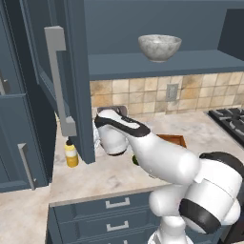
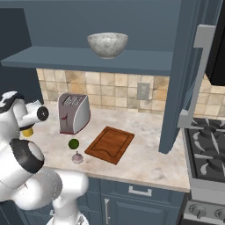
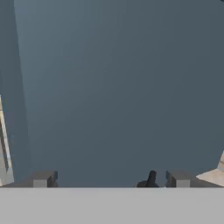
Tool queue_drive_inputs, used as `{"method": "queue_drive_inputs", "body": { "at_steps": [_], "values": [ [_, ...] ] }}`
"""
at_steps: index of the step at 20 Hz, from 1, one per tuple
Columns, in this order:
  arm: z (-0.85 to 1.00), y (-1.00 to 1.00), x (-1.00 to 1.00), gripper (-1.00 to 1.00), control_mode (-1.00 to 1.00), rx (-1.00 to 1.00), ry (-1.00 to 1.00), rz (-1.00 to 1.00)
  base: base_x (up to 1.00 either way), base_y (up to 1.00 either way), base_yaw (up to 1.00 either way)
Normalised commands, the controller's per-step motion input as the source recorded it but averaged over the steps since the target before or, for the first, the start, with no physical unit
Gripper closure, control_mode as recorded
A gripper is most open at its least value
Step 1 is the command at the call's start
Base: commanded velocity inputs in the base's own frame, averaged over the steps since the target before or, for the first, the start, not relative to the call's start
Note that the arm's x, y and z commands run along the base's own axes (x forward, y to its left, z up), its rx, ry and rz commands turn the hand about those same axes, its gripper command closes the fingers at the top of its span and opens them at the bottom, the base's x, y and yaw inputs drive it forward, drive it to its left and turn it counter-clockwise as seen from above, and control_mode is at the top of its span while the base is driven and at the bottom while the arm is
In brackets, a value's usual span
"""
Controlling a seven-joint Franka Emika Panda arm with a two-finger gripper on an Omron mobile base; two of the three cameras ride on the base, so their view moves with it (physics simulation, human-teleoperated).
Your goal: Open the cabinet. Place the bowl and condiment on the counter. Then place the lime and garlic on the cutting board.
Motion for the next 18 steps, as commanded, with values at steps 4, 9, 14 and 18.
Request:
{"method": "queue_drive_inputs", "body": {
  "at_steps": [4, 9, 14, 18],
  "values": [
    [0.83, -0.56, -0.78, -1.00, -1.00, 0.01, 0.09, -0.19, 0.00, 0.00, 0.00],
    [0.83, -0.54, -0.91, -1.00, -1.00, 0.00, 0.04, -0.19, 0.00, 0.00, 0.00],
    [1.00, -0.45, -0.74, -1.00, -1.00, -0.01, 0.07, -0.19, 0.00, 0.00, 0.00],
    [0.96, -0.57, -0.58, -1.00, -1.00, -0.06, 0.14, -0.14, 0.00, 0.00, 0.00]
  ]
}}
